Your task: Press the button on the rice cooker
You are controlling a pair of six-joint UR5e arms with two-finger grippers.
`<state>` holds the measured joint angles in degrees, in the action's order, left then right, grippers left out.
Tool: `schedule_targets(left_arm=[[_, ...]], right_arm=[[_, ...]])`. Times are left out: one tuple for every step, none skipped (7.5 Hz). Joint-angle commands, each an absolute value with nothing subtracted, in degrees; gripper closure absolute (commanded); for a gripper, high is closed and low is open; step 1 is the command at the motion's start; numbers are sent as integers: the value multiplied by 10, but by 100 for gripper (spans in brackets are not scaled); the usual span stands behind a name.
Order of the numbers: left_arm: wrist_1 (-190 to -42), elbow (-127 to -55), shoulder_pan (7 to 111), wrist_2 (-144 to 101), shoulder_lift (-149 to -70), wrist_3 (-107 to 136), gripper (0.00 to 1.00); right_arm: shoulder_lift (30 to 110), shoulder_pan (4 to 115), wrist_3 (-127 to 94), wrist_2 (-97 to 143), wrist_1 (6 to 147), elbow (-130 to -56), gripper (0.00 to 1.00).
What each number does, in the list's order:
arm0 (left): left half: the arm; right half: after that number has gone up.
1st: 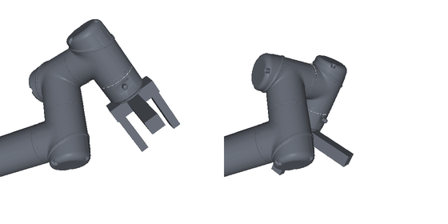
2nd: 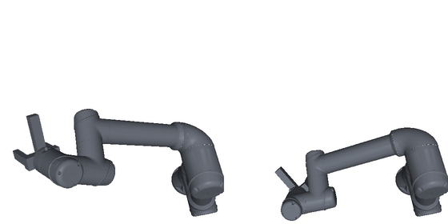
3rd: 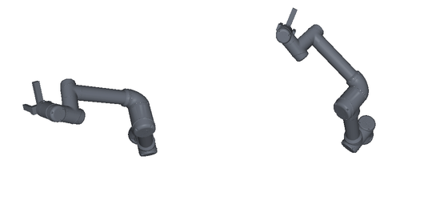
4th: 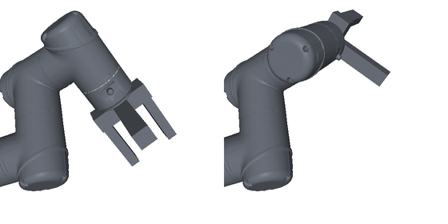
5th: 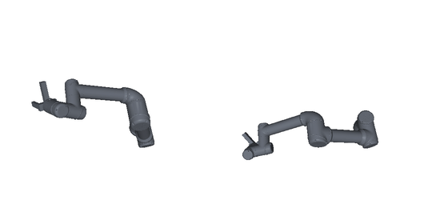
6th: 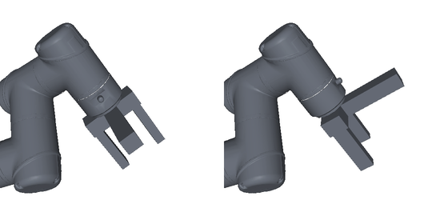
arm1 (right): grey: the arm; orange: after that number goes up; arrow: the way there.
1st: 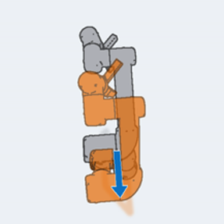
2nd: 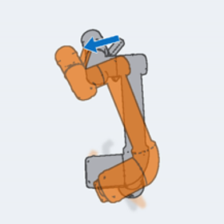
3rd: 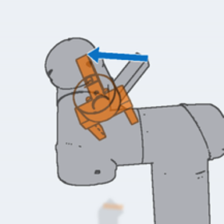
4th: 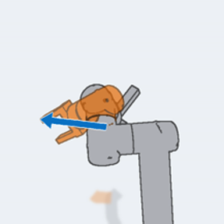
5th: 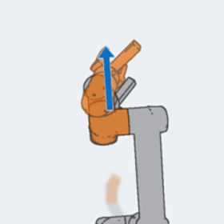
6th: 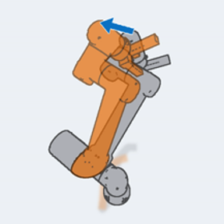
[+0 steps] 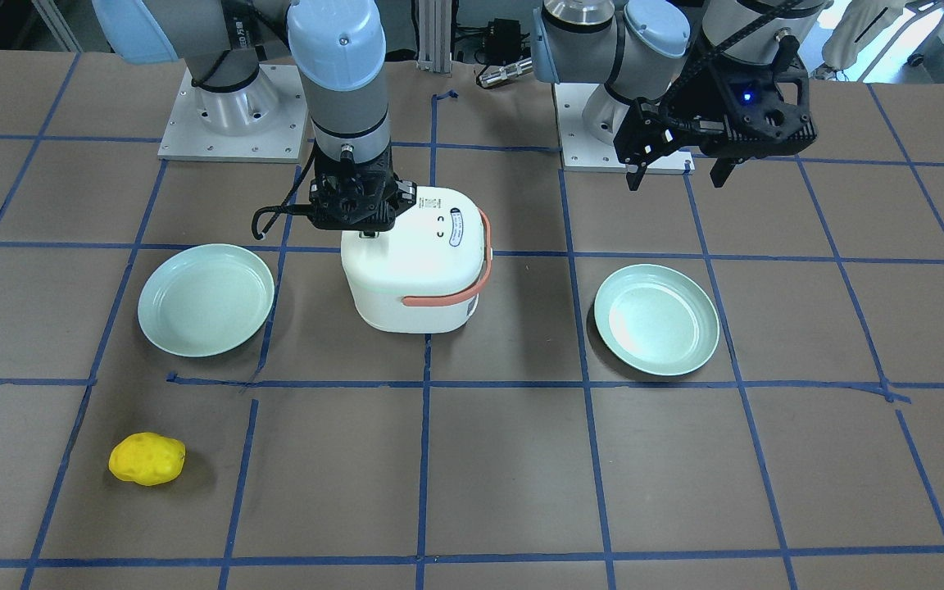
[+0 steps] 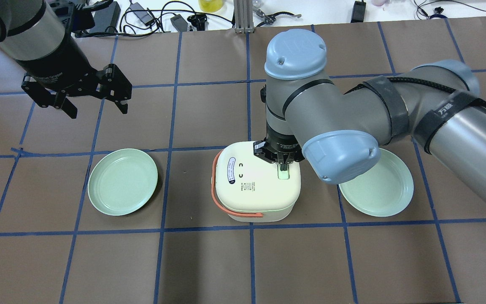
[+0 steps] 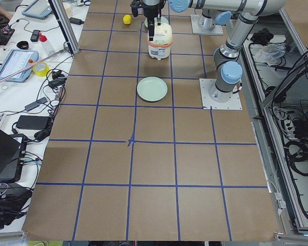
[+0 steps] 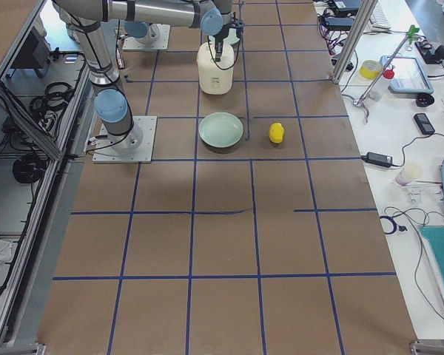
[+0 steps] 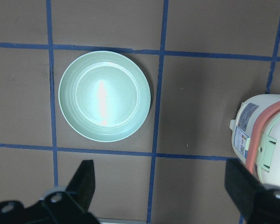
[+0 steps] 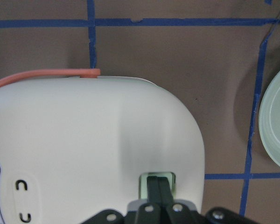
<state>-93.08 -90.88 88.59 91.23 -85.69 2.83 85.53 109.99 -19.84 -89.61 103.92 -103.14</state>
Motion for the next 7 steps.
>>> schedule_targets(left_arm=[[-931,-909,886,912,-857,28,0],[-931,-909,886,912,-857,28,0],[-931,-909,886,912,-857,28,0],[-931,-909,886,912,-857,29,0],[-931,-909,886,912,-857,28,0],[-931,-909,886,912,-857,28,0],[-931,-909,886,912,-857,28,0]], right_arm=[[861,1097,-187,-929,1000,-990,1],[860,1087,-149,-954,939,-940,0],[860,1061,-75,-974,910,-888,0],[859,1000,-21,-973,900,-849,0],[860,945,28,-952,899,-826,0],[860,908,38,-907,899,-809,0],[860,882,48,-900,899,-800,0]])
